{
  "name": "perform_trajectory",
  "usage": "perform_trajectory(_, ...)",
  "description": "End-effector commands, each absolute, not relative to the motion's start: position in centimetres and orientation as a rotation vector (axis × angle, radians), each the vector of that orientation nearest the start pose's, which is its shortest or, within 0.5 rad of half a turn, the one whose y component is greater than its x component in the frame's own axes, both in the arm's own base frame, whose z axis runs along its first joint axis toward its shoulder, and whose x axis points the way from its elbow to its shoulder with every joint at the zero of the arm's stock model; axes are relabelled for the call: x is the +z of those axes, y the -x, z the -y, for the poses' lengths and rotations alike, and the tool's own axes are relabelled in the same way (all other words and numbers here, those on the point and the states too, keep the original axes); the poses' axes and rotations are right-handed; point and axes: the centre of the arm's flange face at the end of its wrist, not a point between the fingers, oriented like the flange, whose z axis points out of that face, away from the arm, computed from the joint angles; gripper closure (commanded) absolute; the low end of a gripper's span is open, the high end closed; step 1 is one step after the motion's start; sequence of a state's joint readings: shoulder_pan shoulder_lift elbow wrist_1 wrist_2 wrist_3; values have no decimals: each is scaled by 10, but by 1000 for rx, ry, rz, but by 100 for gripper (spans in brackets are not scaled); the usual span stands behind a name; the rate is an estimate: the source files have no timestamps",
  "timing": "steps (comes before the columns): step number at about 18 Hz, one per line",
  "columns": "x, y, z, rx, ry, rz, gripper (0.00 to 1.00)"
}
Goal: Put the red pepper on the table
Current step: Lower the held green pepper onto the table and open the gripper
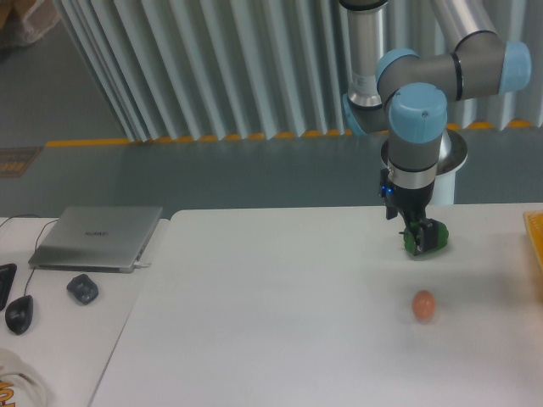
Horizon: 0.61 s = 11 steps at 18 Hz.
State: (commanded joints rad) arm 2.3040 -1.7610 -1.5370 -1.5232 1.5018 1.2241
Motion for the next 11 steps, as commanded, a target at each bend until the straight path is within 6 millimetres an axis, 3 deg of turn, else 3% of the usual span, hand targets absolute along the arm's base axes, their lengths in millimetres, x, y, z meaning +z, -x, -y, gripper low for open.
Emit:
perform_trajectory(9,413,260,-498,-156,3078,-736,0)
perform_trajectory(11,420,263,-497,-67,3064,-707,0)
